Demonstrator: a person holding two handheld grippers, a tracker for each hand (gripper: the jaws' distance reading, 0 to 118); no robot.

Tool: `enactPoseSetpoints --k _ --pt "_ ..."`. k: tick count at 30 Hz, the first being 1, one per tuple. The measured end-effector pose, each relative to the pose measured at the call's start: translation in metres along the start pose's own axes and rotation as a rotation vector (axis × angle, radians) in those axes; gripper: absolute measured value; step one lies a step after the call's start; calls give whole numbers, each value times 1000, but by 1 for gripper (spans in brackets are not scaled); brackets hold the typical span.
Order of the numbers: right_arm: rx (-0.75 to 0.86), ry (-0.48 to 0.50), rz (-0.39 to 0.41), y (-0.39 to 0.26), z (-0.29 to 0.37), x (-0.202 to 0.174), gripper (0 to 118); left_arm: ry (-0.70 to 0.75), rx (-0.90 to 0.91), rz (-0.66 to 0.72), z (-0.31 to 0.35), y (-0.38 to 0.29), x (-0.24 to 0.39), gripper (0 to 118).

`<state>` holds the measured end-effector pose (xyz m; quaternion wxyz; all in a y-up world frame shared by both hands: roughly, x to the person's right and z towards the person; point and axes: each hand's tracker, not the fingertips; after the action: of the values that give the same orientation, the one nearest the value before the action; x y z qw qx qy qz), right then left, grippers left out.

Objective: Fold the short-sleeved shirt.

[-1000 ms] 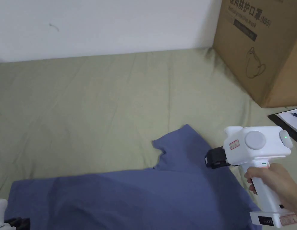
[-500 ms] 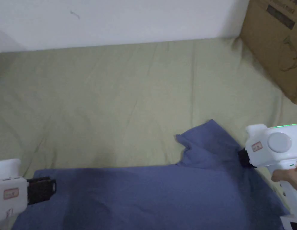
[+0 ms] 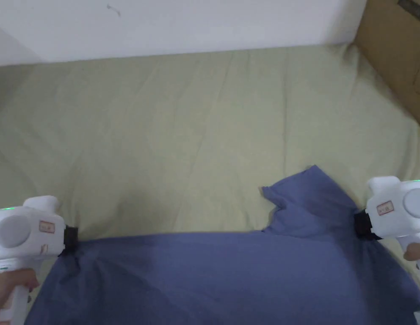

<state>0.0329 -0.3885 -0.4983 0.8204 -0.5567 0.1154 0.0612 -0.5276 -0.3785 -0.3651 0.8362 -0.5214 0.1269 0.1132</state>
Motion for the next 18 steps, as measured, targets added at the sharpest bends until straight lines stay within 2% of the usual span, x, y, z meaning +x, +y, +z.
enactPoseSetpoints --k 2,6,11,15,18 --pt "13 -9 11 -2 6 -1 1 -5 4 6 3 -1 -1 1" --pt "48 27 -29 0 29 8 1 -16 15 -8 19 3 -1 1" --pt "118 83 -38 -7 76 18 1 -42 108 -44 74 5 -3 1" --pt "189 63 31 -30 129 19 1 -52 183 -68 127 -13 -8 1" --pt "229 84 46 -57 169 20 1 -52 234 -89 165 -42 -14 1"
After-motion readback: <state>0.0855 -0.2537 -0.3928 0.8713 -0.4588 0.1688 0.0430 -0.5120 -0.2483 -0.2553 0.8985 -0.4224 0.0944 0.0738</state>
